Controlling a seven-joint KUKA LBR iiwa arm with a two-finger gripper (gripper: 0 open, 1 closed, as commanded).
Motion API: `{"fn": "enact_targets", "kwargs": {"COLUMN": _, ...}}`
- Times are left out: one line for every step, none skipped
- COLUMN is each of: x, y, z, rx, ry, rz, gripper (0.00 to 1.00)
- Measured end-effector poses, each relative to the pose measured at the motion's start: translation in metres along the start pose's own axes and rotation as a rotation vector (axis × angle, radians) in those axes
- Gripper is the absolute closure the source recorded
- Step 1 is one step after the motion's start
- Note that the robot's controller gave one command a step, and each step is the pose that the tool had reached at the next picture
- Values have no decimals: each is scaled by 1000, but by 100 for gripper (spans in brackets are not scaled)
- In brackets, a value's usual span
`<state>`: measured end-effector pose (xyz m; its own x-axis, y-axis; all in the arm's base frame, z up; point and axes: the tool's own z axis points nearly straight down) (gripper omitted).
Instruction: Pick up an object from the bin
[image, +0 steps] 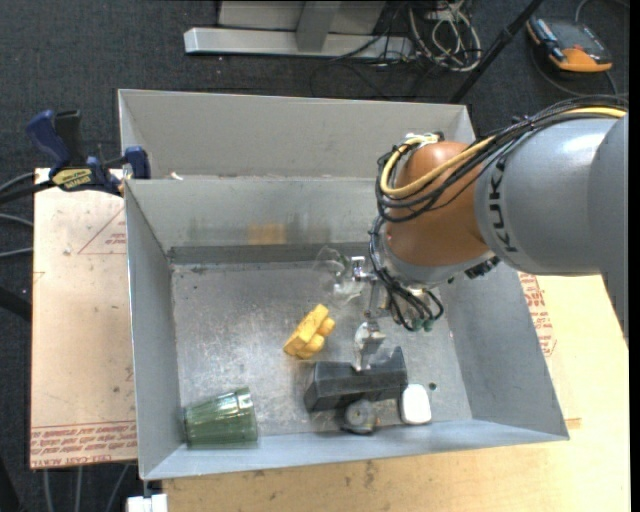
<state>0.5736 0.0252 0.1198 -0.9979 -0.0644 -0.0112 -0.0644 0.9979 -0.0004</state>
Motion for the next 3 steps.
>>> {"fn": "enact_targets", "kwargs": {"x": -2, "y": 2, "z": 8, "rx": 0, "ry": -5, "rz": -22, "gripper": 0}}
{"fn": "enact_targets", "kwargs": {"x": -13, "y": -33, "z": -6, "rx": -5, "ry": 5, "rz": 76, "gripper": 0}}
{"fn": "enact_targets", "kwargs": {"x": -36, "y": 89, "z": 17, "rx": 6, "ry": -4, "rz": -197, "gripper": 100}}
